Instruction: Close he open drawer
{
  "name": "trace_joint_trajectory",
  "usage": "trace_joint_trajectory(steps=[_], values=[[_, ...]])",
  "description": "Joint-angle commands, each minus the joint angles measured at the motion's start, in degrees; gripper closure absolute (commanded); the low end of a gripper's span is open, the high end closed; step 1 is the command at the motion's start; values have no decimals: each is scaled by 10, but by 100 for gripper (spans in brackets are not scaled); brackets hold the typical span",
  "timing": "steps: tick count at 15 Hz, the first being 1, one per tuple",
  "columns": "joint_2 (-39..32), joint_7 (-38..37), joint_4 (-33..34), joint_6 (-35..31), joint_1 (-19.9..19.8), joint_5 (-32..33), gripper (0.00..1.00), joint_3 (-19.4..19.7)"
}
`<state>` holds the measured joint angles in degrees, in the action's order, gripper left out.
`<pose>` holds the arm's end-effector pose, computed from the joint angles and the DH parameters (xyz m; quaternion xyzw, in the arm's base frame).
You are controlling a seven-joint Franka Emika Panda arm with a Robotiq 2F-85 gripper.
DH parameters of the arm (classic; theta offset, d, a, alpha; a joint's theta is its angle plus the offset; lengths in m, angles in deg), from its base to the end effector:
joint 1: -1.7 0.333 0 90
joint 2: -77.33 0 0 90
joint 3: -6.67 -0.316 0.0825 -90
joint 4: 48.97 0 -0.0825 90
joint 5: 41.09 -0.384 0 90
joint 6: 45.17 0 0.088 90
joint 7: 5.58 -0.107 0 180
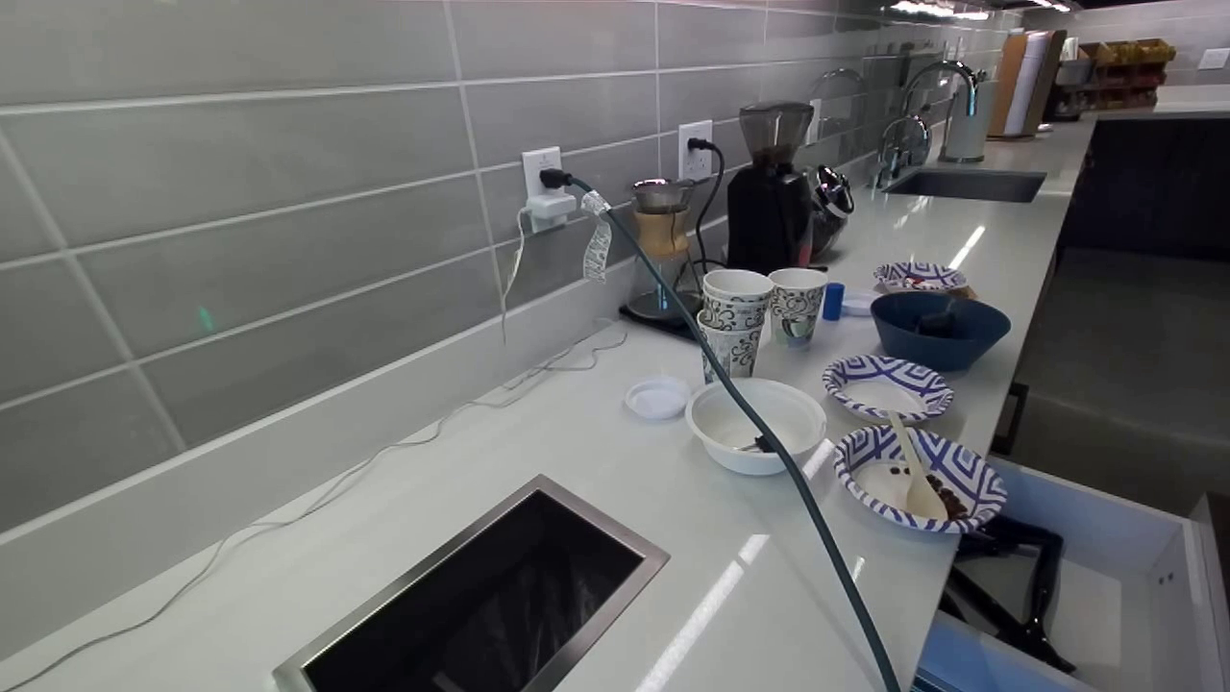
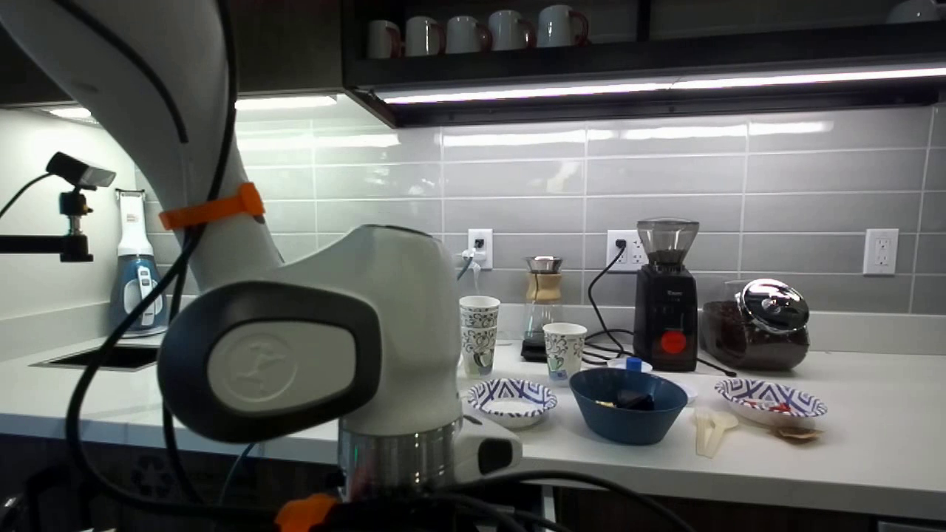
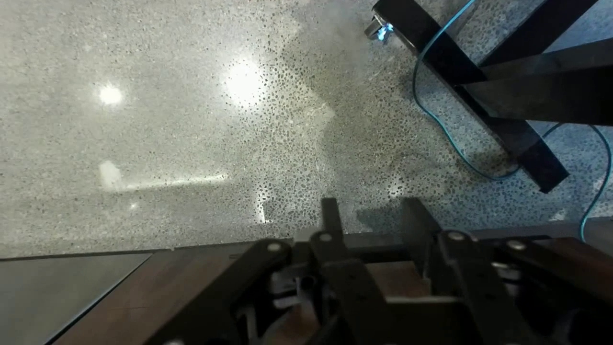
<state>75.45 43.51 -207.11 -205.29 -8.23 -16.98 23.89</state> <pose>0.3517 -0.1604 0.2056 0.9223 0.3788 -0.0465 0.0602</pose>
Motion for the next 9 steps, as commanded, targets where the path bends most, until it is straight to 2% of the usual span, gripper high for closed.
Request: trace_joint_trajectory(steps=[1,2,3,6,9], values=[[-64,7,1,-83,-16,-8,90,-18],[-76,12,1,-95,-19,-19,98,-25],[-87,27,0,-108,-24,-42,99,-41],[-113,43,0,-141,-47,-79,100,-92],[-127,60,6,-150,-83,-123,100,-160]])
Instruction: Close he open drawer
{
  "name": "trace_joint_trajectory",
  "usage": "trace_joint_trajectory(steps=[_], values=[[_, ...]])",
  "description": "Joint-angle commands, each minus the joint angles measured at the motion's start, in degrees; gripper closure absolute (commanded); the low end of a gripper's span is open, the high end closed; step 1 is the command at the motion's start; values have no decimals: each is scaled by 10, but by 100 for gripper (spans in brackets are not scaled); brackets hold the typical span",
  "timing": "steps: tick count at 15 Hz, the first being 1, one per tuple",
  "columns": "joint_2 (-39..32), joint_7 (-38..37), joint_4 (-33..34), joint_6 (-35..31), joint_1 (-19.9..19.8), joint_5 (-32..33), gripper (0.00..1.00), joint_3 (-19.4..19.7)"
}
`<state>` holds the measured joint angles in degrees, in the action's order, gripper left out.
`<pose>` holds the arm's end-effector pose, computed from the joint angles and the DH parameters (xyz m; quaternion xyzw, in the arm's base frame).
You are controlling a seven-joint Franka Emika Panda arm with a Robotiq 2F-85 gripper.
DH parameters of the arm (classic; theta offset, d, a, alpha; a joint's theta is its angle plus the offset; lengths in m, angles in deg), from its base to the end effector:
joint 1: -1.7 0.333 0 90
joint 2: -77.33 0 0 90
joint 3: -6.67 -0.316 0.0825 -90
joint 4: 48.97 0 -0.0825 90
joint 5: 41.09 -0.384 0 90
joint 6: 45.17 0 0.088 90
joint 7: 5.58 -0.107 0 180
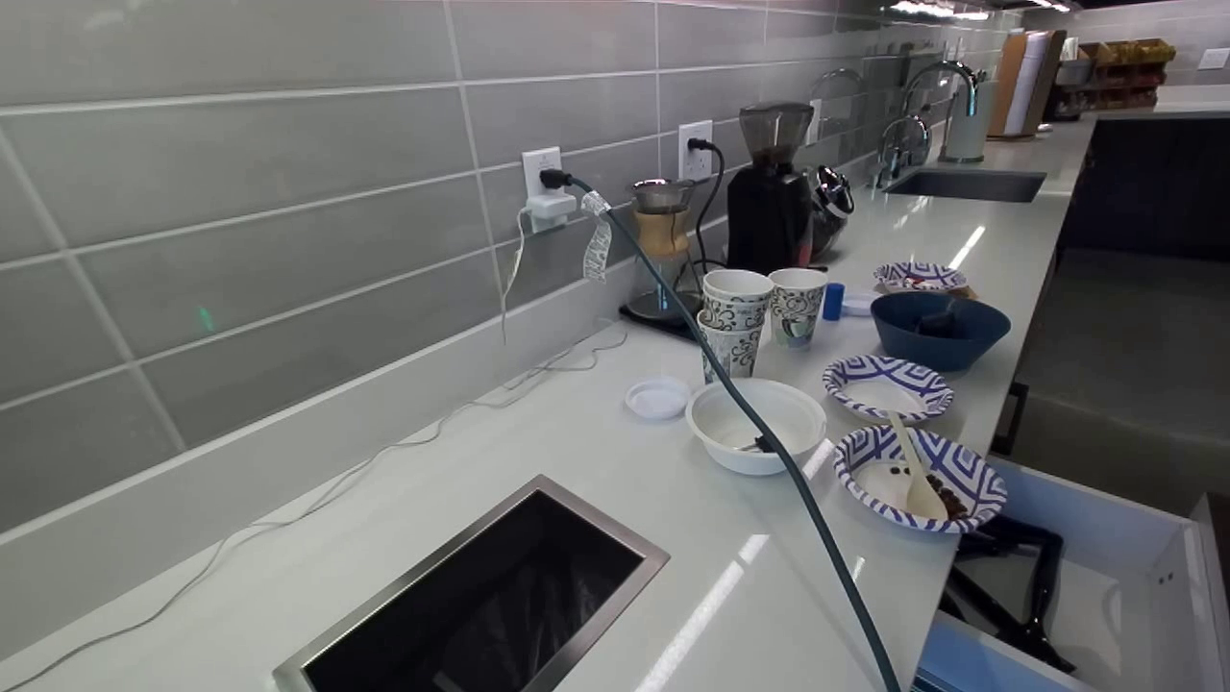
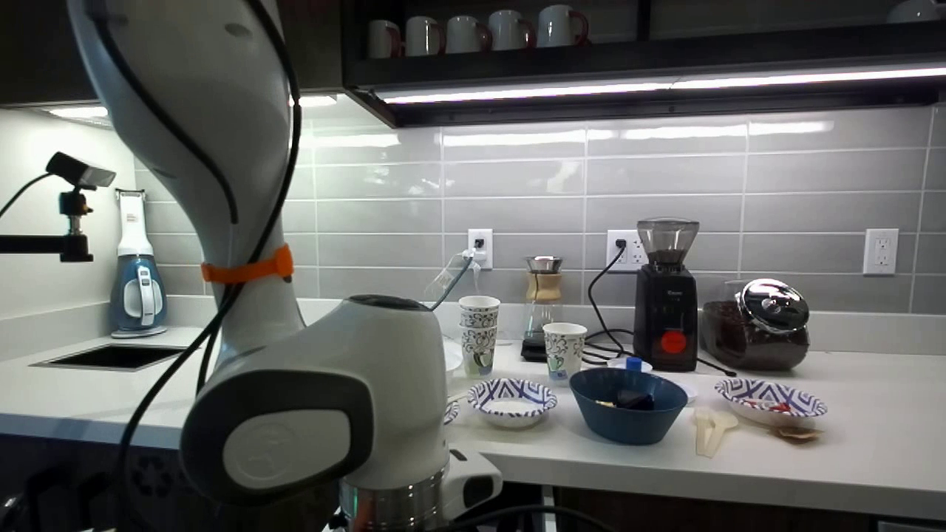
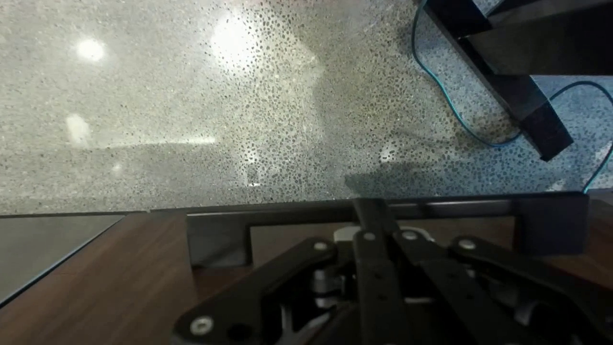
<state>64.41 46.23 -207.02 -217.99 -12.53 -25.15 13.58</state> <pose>0.3620 -0.1222 0.1518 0.9177 0.3957 -0.0075 0.0354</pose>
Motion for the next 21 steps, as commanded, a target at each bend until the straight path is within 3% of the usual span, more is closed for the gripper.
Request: trace_joint_trajectory(steps=[1,6,10,13,17,21], values=[[-24,42,10,-29,-58,-57,100,-85],[-59,98,36,-55,-166,-107,100,-217],[-109,139,72,-55,-298,-134,100,-367],[-153,153,98,-48,-374,-126,100,-447],[-199,149,128,-30,-424,-95,100,-503],[-240,141,147,-40,-437,-83,100,-527]])
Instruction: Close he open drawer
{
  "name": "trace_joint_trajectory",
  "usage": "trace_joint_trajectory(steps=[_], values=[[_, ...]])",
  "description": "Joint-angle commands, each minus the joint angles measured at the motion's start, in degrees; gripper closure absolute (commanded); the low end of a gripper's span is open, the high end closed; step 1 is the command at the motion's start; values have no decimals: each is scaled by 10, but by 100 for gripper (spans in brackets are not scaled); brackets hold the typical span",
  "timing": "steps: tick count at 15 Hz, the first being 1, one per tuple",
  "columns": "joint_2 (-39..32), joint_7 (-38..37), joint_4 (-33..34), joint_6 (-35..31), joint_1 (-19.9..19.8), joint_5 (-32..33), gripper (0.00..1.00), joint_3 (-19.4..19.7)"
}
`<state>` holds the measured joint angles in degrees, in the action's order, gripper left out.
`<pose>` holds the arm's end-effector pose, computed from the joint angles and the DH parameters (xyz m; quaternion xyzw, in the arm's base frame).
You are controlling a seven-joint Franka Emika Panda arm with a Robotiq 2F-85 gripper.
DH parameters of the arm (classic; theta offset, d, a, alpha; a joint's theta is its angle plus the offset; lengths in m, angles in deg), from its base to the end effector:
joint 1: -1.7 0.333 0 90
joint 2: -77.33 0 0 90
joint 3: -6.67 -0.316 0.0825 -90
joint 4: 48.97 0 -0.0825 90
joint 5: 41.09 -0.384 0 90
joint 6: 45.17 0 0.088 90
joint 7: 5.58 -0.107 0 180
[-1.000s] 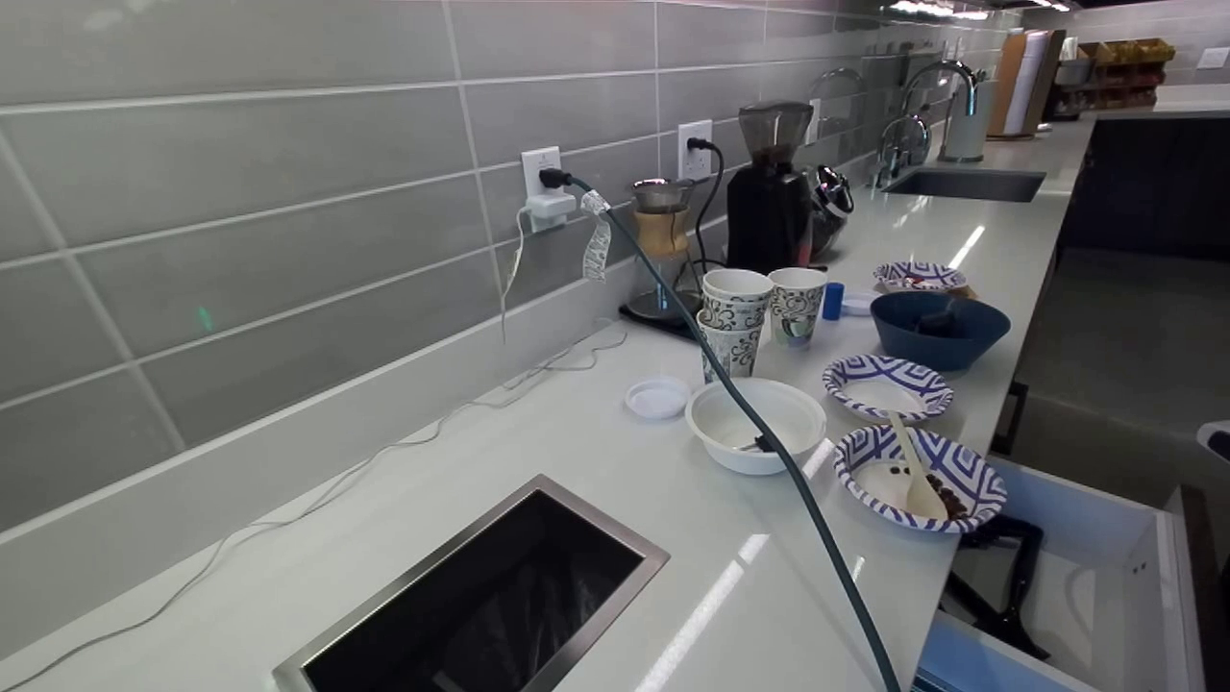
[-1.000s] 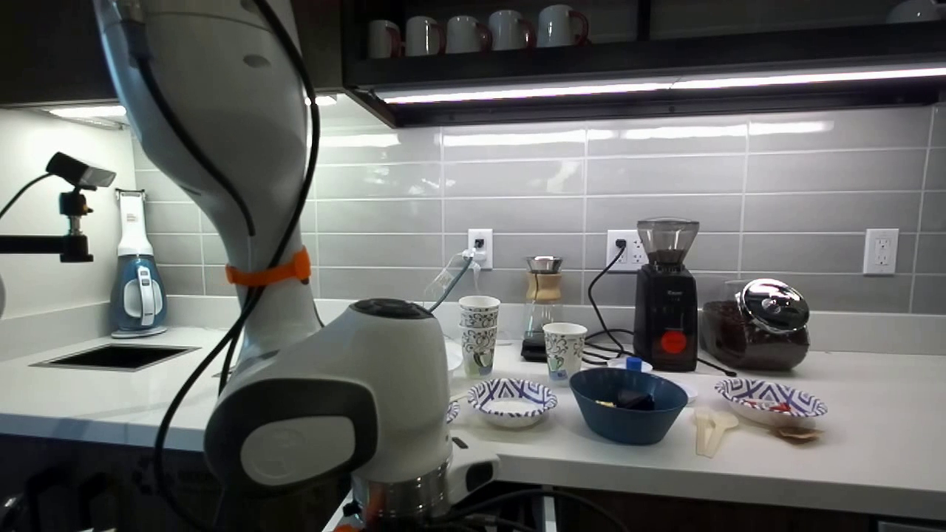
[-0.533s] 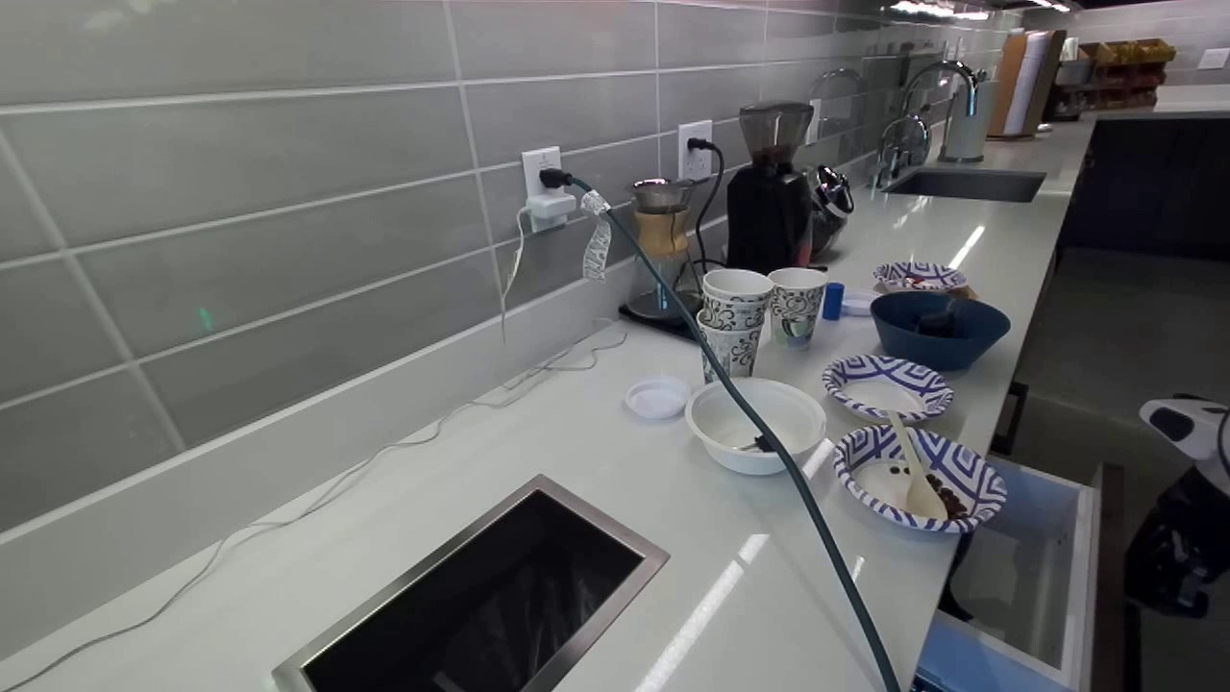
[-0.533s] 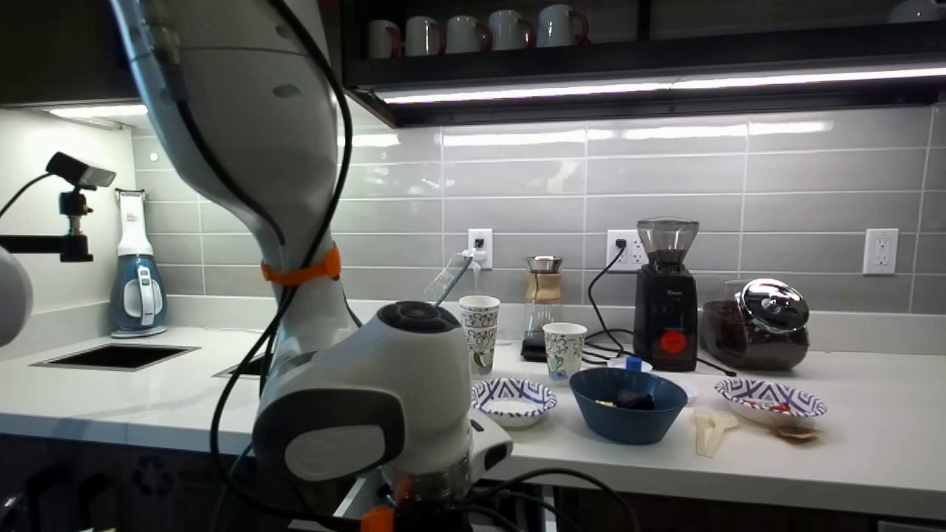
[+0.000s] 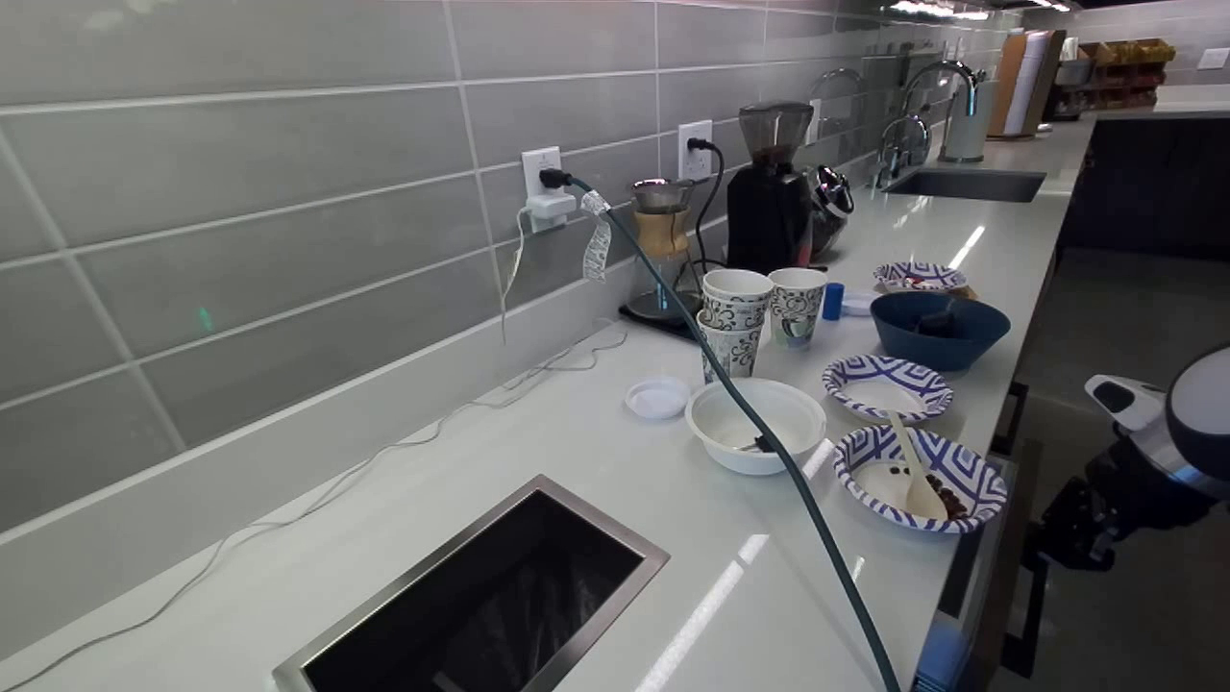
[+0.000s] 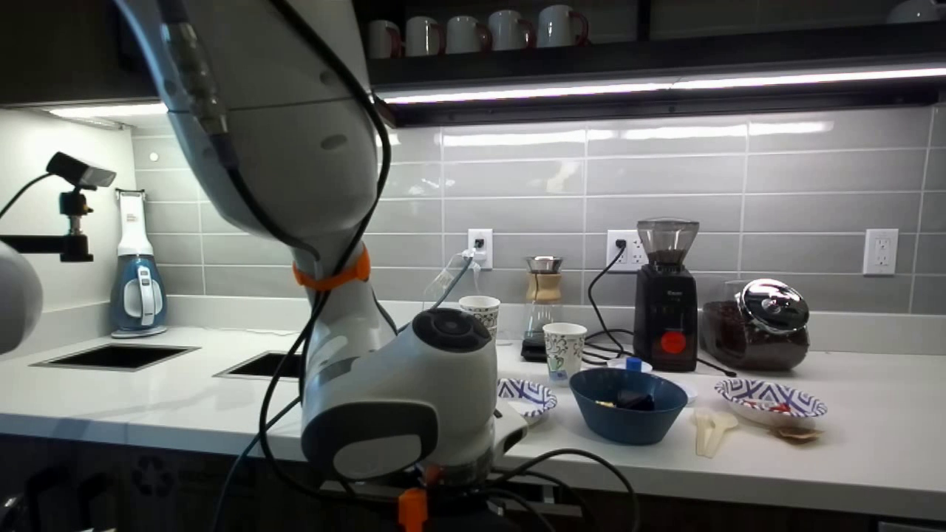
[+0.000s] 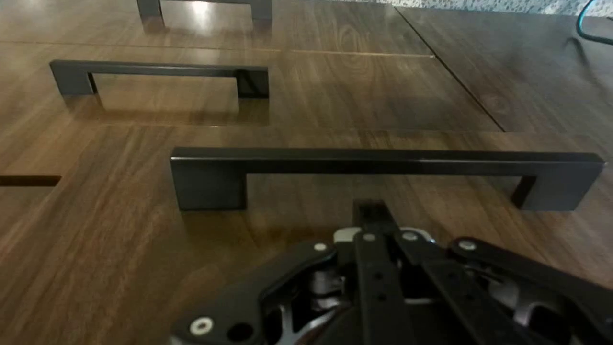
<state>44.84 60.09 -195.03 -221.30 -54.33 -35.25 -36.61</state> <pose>0.4518 -0.0528 0.1381 -0.8791 -0.4375 -0.1608 0.0998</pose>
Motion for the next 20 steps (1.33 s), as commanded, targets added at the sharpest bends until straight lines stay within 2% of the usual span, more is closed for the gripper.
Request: trace_joint_trajectory(steps=[1,5,9,13,20], values=[[-56,3,29,-18,-22,20,100,-33],[-104,1,41,-42,-34,41,100,-54],[-129,-9,50,-47,-36,75,100,-55],[-51,-56,35,-13,3,71,100,-21],[139,-201,-9,21,133,47,100,85]])
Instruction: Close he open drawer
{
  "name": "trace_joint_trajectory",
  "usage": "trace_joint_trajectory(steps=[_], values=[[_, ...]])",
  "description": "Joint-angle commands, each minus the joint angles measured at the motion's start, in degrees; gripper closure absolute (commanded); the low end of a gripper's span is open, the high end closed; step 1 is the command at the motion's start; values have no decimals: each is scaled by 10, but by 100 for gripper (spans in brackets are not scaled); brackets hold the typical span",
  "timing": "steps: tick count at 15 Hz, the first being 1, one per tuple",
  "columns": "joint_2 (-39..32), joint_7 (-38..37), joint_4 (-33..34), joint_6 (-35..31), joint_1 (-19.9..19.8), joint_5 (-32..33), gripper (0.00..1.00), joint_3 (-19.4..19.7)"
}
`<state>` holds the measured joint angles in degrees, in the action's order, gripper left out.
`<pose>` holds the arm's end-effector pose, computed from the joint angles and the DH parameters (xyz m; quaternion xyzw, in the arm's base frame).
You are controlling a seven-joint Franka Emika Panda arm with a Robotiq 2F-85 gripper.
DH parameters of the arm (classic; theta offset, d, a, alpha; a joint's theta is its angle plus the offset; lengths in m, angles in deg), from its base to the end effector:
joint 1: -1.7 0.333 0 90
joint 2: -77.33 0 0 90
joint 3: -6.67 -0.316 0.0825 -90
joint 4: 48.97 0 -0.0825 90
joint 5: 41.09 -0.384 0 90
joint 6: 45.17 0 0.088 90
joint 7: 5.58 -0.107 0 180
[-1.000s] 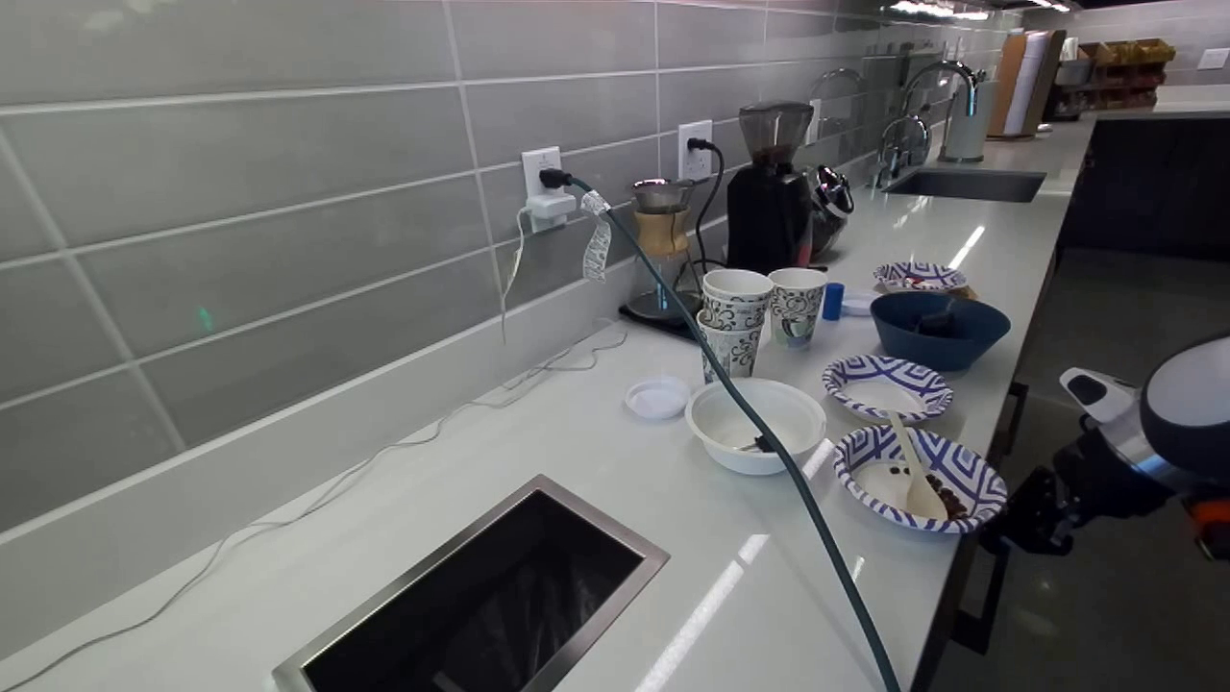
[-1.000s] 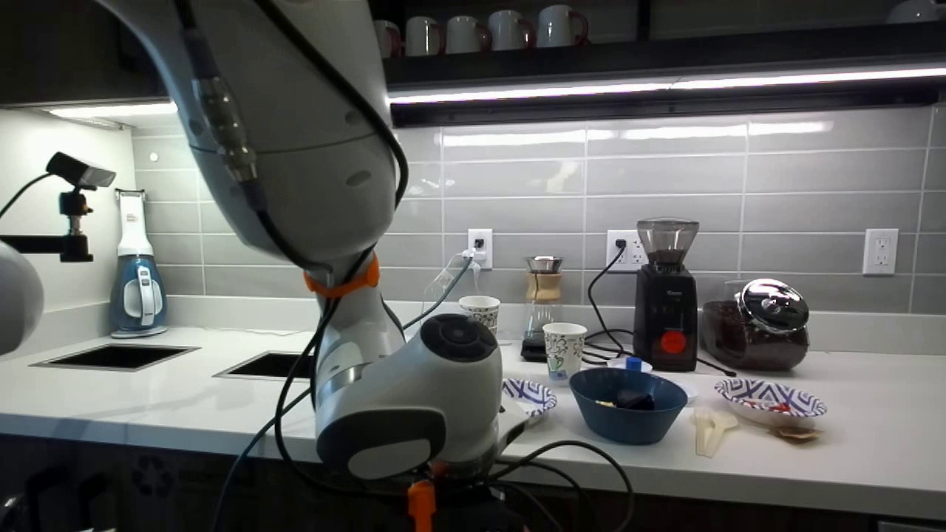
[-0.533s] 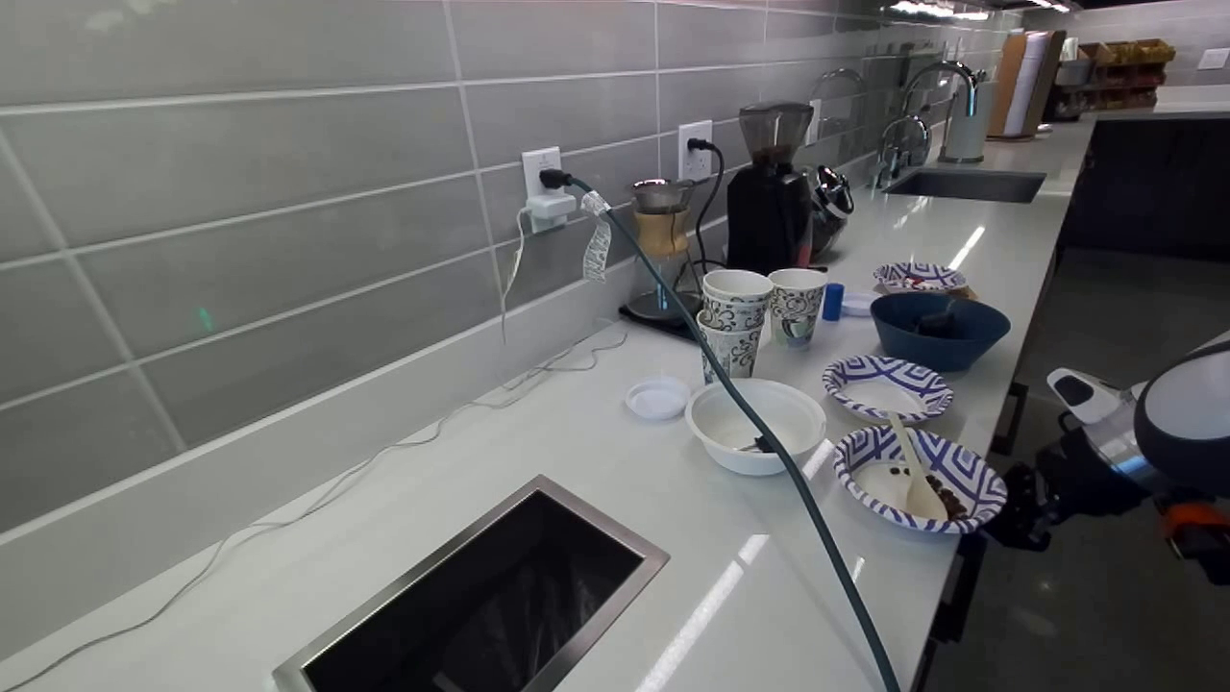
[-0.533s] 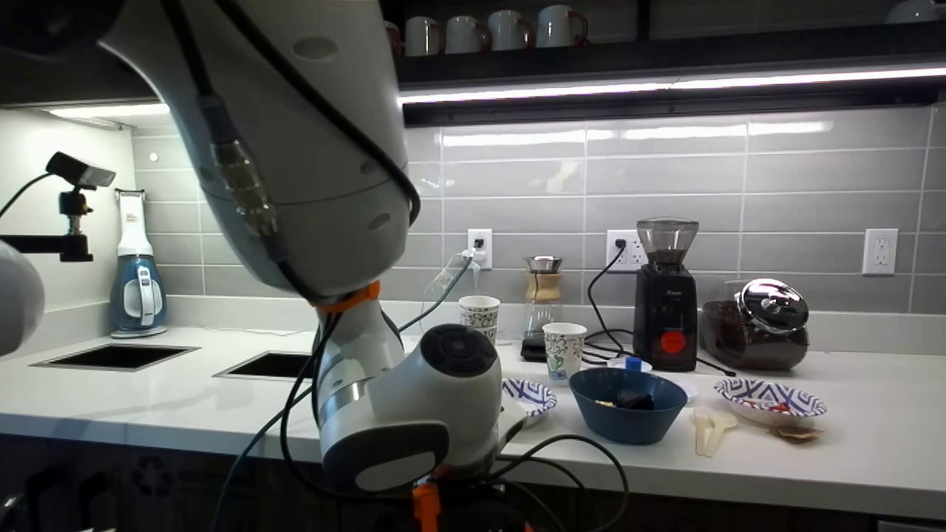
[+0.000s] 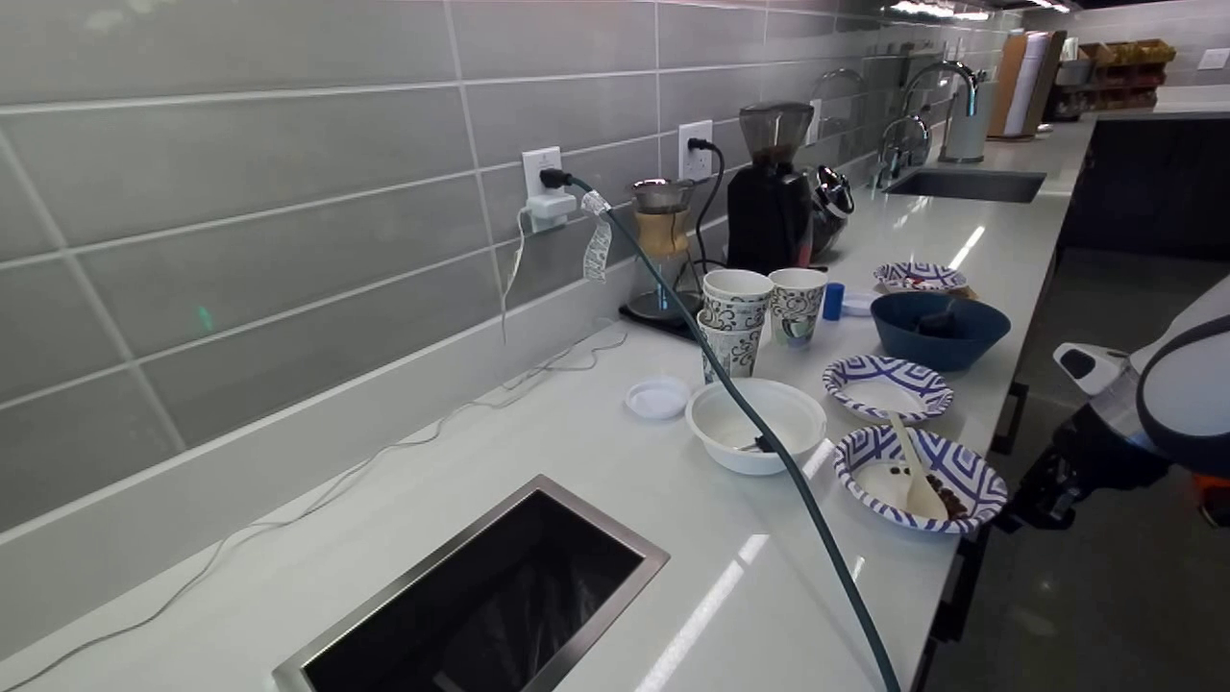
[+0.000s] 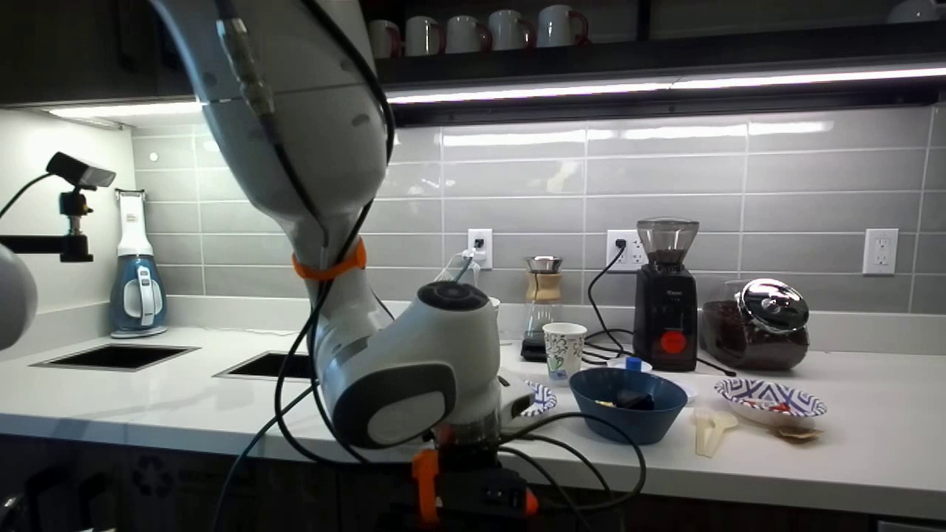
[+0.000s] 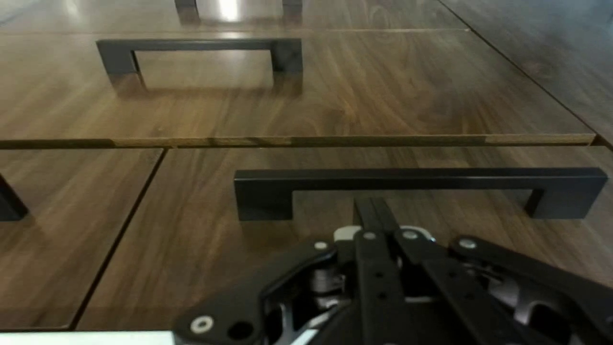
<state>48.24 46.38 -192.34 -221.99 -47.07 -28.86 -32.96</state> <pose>0.4782 -0.0331 0.1612 -0.8938 -0.4129 -0.1633 0.0625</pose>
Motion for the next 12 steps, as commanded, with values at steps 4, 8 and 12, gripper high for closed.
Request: trace_joint_trajectory(steps=[4,8,12], values=[[225,-182,-85,95,128,-9,100,93],[344,-314,-115,194,158,2,85,66],[448,-288,-116,307,301,-103,100,135]])
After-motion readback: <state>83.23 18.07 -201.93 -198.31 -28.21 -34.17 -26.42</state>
